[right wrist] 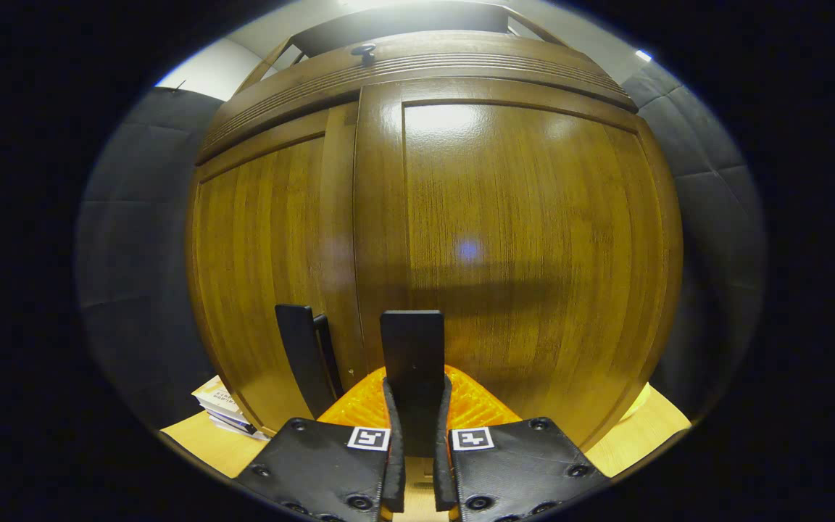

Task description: Open the right door of the double-door shoe cabinet with the right hand, and open the left door with the left hand.

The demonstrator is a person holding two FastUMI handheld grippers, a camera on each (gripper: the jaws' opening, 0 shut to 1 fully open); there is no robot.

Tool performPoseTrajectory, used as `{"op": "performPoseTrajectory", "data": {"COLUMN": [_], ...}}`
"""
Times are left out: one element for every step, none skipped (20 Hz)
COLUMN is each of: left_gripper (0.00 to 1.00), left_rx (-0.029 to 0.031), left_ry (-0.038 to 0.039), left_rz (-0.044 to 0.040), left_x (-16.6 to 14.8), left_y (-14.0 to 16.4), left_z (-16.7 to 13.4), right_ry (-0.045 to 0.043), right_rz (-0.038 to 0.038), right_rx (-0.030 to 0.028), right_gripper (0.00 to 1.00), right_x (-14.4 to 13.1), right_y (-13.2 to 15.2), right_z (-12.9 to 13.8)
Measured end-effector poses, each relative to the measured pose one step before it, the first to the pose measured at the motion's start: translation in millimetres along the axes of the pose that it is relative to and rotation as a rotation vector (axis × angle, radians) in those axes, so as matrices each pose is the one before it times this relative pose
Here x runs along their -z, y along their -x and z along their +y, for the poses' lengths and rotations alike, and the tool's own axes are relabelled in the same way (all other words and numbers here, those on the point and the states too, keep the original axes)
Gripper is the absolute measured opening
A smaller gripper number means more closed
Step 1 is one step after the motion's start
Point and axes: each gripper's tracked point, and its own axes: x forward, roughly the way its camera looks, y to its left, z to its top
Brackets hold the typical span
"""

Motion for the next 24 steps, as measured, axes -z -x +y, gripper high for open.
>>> {"op": "performPoseTrajectory", "data": {"left_gripper": [0.95,0.95,0.95,0.95,0.95,0.95,0.95,0.95,0.95,0.95,0.95,0.95,0.95,0.95,0.94,0.94,0.94,0.94,0.94,0.95,0.95,0.95,0.95,0.95], "left_rx": [0.00602,0.00659,0.00761,0.00725,0.00914,0.00891,0.01010,0.00936,0.01080,0.00919,0.01147,0.00945,0.01100,0.01062,0.01046,0.00999,0.01041,0.00826,0.00835,0.00740,0.00753,0.00595,0.00658,0.00670], "left_ry": [0.00249,0.00210,0.00272,0.00371,0.00353,0.00361,0.00261,0.00240,0.00105,0.00043,0.00051,0.00055,0.00080,0.00145,0.00022,0.00004,-0.00082,-0.00048,0.00001,0.00095,0.00052,0.00046,0.00115,0.00120], "left_rz": [-0.00204,-0.00177,-0.00207,-0.00178,-0.00150,-0.00033,-0.00008,-0.00078,-0.00030,-0.00001,-0.00058,0.00011,-0.00139,-0.00097,-0.00197,-0.00222,-0.00118,-0.00192,-0.00131,0.00029,0.00122,0.00187,0.00220,0.00218], "left_x": [0.33,-0.10,0.19,-0.75,0.03,-0.15,0.05,-0.83,-0.12,-0.36,1.64,-0.44,0.59,1.16,0.27,-0.87,-0.06,-0.41,0.42,-0.50,-0.46,0.12,-0.74,-0.69], "left_y": [0.28,-0.68,0.19,-0.29,0.64,0.48,0.39,0.19,0.31,-0.14,0.14,0.24,0.74,-0.32,0.61,-0.04,1.04,1.09,1.47,0.44,-0.44,0.20,0.89,0.53], "left_z": [-1.18,-0.71,-0.97,-0.92,-1.31,-1.04,-0.93,-0.85,-2.41,-0.90,-0.92,-0.79,-1.48,-0.94,-0.93,-1.00,-0.75,-0.29,-0.77,-0.70,-1.12,-0.25,-1.32,-0.77], "right_ry": [0.00104,0.00063,-0.00115,-0.00087,-0.00194,-0.00269,-0.00281,-0.00199,-0.00185,-0.00104,-0.00033,-0.00031,-0.00042,-0.00165,-0.00119,-0.00071,-0.00295,-0.00272,-0.00086,0.00045,0.00127,-0.00001,0.00003,-0.00282], "right_rz": [0.00042,-0.00328,-0.00008,0.00126,0.00192,0.00118,0.00182,0.00088,-0.00051,-0.00018,-0.00061,-0.00115,0.00020,0.00146,0.00229,0.00106,0.00179,0.00131,0.00161,0.00094,0.00057,0.00126,0.00241,0.00277], "right_rx": [-0.00355,-0.00340,-0.00376,-0.00448,-0.00469,-0.00552,-0.00634,-0.00567,-0.00451,-0.00387,-0.00521,-0.00568,-0.00566,-0.00339,-0.00393,-0.00393,-0.00339,-0.00250,-0.00245,-0.00345,-0.00314,-0.00273,-0.00252,-0.00190], "right_gripper": [0.17,0.14,0.14,0.14,0.14,0.14,0.14,0.14,0.14,0.14,0.14,0.14,0.14,0.14,0.14,0.14,0.14,0.14,0.14,0.14,0.14,0.14,0.14,0.14], "right_x": [1.08,0.67,-0.19,-0.66,0.27,0.34,0.82,-0.02,0.00,0.04,0.97,0.32,0.67,-0.73,-0.70,1.61,1.23,1.57,-0.08,0.43,-0.21,0.07,0.26,0.58], "right_y": [4.40,3.64,4.88,6.10,6.83,5.16,5.50,6.49,6.38,7.31,6.04,6.15,6.64,3.54,2.47,8.57,7.26,5.50,4.95,5.20,5.84,4.75,3.81,4.26], "right_z": [-0.13,-0.29,-0.86,-0.60,-0.95,-0.28,-1.26,-0.58,-1.23,-1.56,-0.74,-1.21,-1.75,-1.09,-0.96,-2.22,-2.29,-2.03,-2.17,-2.50,-2.38,-2.80,-1.68,-2.93]}}
